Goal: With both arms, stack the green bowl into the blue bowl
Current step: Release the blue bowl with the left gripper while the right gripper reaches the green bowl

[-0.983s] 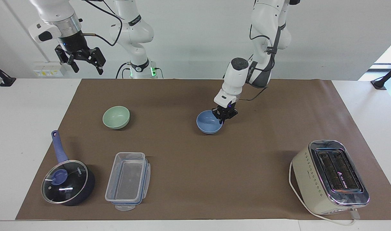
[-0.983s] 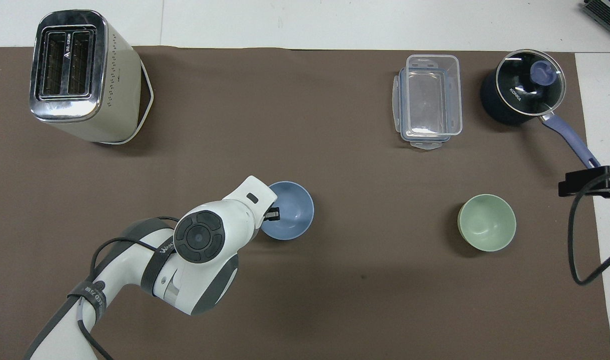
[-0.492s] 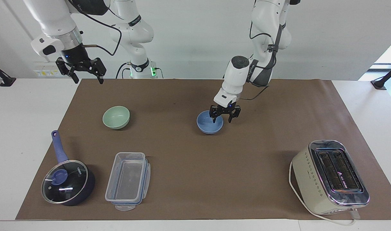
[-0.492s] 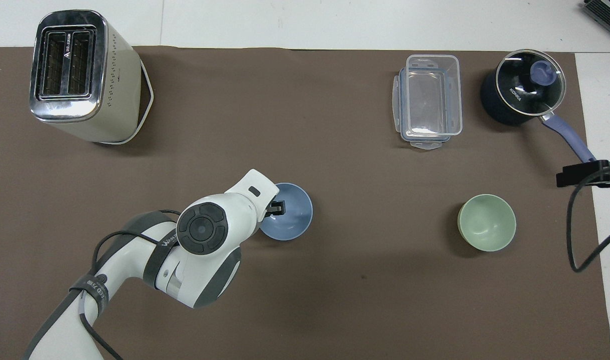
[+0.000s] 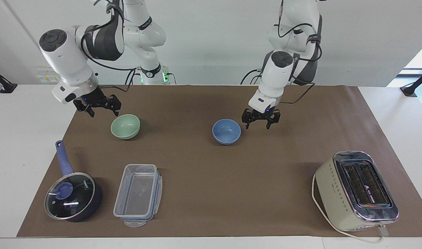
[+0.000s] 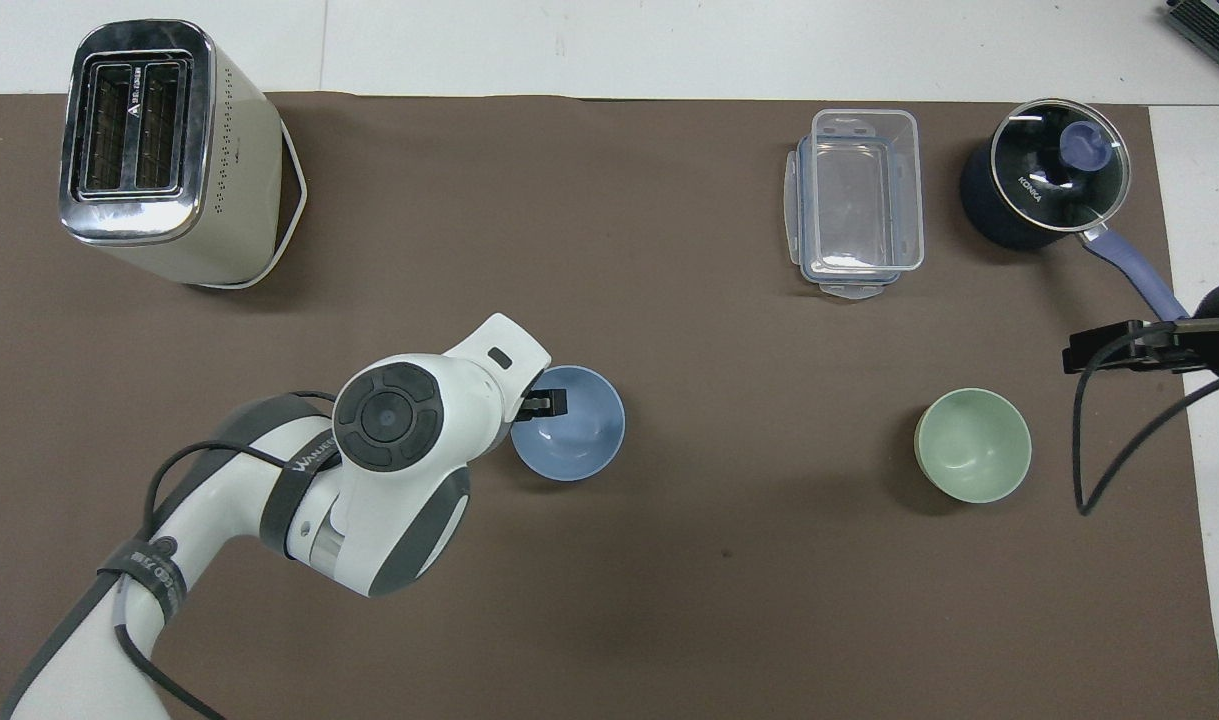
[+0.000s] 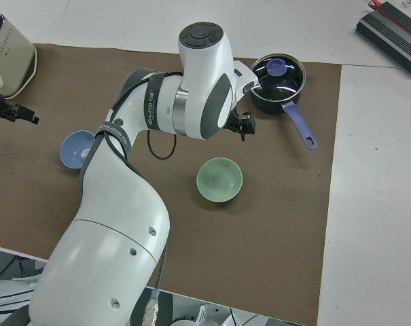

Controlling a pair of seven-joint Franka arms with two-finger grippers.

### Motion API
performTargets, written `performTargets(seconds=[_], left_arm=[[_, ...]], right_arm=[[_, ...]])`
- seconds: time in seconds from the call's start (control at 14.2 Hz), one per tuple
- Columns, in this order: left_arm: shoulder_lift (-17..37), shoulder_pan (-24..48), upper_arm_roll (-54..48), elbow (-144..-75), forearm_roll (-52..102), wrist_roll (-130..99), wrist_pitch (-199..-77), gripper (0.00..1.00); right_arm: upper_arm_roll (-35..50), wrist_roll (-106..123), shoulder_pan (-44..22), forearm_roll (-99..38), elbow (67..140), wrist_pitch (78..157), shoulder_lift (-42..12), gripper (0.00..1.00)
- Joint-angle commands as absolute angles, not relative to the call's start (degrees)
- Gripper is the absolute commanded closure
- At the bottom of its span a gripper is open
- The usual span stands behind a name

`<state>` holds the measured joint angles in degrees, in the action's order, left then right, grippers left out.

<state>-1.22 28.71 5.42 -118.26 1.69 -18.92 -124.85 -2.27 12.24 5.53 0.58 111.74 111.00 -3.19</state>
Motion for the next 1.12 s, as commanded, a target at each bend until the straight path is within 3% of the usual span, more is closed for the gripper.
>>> performTargets(seconds=[0.0,0.35,0.7,0.77,0.84,0.91,1.05], left_arm=[[-3.87,24.45,4.83,-112.27,0.09,-14.78,-114.83,0.00],[-3.78,15.31,4.92,-100.39,-1.05,0.32,-105.04,0.00],[-3.16,8.09,5.01,-90.80,-1.05,11.33,-97.04,0.00],[-2.90,7.74,5.18,-89.14,-0.79,11.86,-94.86,0.00],[-2.20,7.56,5.27,-87.29,-0.79,11.95,-92.75,0.00],[-1.41,6.86,5.27,-85.45,-0.62,11.95,-91.07,0.00],[-0.97,6.24,5.19,-82.63,-0.35,12.04,-87.64,0.00]], right_arm=[[-1.93,17.73,6.76,-0.35,117.49,115.74,-3.08,0.00],[-1.93,23.81,8.35,-0.35,125.76,124.43,-4.31,0.00],[-1.93,25.05,9.75,-0.35,128.05,126.65,-4.92,0.00],[-1.85,25.05,9.84,-0.35,128.06,126.48,-5.01,0.21],[-1.93,25.05,9.93,-0.35,128.23,126.56,-5.01,0.51],[-1.85,25.05,10.11,-0.35,128.32,126.56,-5.01,0.69],[-1.85,24.96,10.63,-0.44,128.32,126.56,-5.01,0.85]])
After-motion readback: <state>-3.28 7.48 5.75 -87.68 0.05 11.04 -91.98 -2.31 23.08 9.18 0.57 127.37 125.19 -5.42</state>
